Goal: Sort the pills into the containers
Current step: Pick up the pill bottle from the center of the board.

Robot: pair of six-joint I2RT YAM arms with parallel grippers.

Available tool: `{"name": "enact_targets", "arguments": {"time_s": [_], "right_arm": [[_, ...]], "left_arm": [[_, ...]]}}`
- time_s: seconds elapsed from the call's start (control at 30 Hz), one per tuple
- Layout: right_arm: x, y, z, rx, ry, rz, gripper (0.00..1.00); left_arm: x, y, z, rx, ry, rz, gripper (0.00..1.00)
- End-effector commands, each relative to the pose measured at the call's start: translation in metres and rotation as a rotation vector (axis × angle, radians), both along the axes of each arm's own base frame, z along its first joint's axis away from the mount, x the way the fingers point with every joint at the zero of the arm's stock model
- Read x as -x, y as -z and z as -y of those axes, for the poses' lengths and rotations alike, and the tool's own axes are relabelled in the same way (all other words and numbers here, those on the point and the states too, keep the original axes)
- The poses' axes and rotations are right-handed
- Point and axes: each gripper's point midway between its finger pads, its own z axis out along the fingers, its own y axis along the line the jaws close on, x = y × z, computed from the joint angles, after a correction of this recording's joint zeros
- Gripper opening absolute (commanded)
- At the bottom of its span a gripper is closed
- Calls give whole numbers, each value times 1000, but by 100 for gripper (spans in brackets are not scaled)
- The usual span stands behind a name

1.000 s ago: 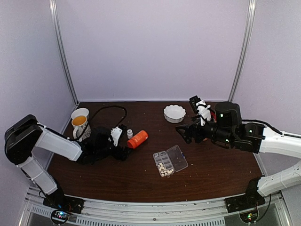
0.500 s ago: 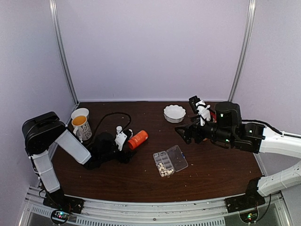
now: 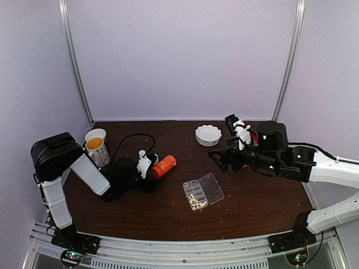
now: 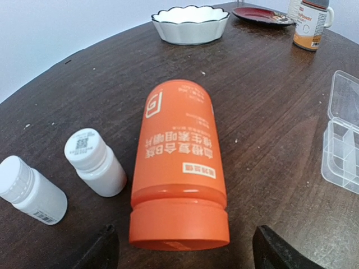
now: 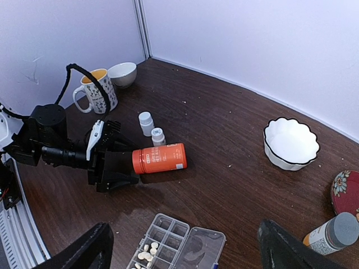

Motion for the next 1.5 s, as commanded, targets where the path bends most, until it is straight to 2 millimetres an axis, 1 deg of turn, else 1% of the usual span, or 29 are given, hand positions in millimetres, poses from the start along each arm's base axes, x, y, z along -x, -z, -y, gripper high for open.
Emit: {"name": "enact_targets", "arguments": {"time_s": [0.0, 0.13, 0.27, 0.33, 0.4, 0.5, 0.6, 0.7, 0.8, 0.83, 0.87, 0.93, 0.97, 1.07, 1.1, 1.17, 1.23, 1.33, 1.37, 1.47], "right_arm": [[0, -7, 0, -10, -7, 9, 93], [0, -6, 0, -11, -7, 6, 93], [0, -7, 0, -13, -9, 5, 92], [1, -7, 0, -13, -9, 5, 92], [1, -8, 0, -13, -9, 7, 92], [1, -7, 1, -10, -8, 5, 92], [1, -5, 1, -7, -6, 2, 92], [1, -5, 0, -7, -12, 0, 92], [3, -3, -2, 4, -35, 10, 92], [8, -2, -7, 16, -84, 22, 92], [13, -3, -11, 31, -124, 58, 92], [24, -5, -18, 82, -209, 182, 92], [28, -13, -22, 72, -243, 252, 93], [46, -28, -32, 56, -364, 425, 93], [52, -31, -36, 59, -410, 473, 93], [57, -37, -46, 73, -457, 550, 93], [56, -38, -59, 119, -491, 595, 92], [50, -33, -80, 218, -509, 632, 91], [46, -32, -87, 230, -500, 639, 90], [38, -31, -106, 214, -490, 649, 90]], "left_arm": [[-13, -15, 4, 40, 0, 65, 87], [-17, -14, 8, 37, 9, 64, 86], [-17, -13, 13, 44, 40, 53, 81], [-19, -11, 12, 36, 32, 50, 79], [-19, -10, 12, 34, 35, 46, 73], [-18, -11, 12, 39, 42, 45, 61], [-14, -13, 13, 41, 60, 44, 55], [-9, -18, 12, 44, 75, 38, 46], [-3, -34, 13, 54, 92, 14, 41], [0, -37, 11, 42, 88, -26, 40], [2, -41, 10, 34, 84, -62, 39], [6, -56, 11, 20, 81, -143, 36], [9, -64, 12, 8, 83, -194, 36], [18, -88, 12, -31, 83, -332, 34], [23, -94, 10, -50, 78, -382, 34], [31, -111, 9, -63, 83, -457, 35], [40, -128, 9, -70, 84, -532, 36], [52, -146, 3, -107, 67, -651, 36], [55, -154, 0, -121, 56, -675, 34], [61, -179, -11, -143, 11, -688, 33]]}}
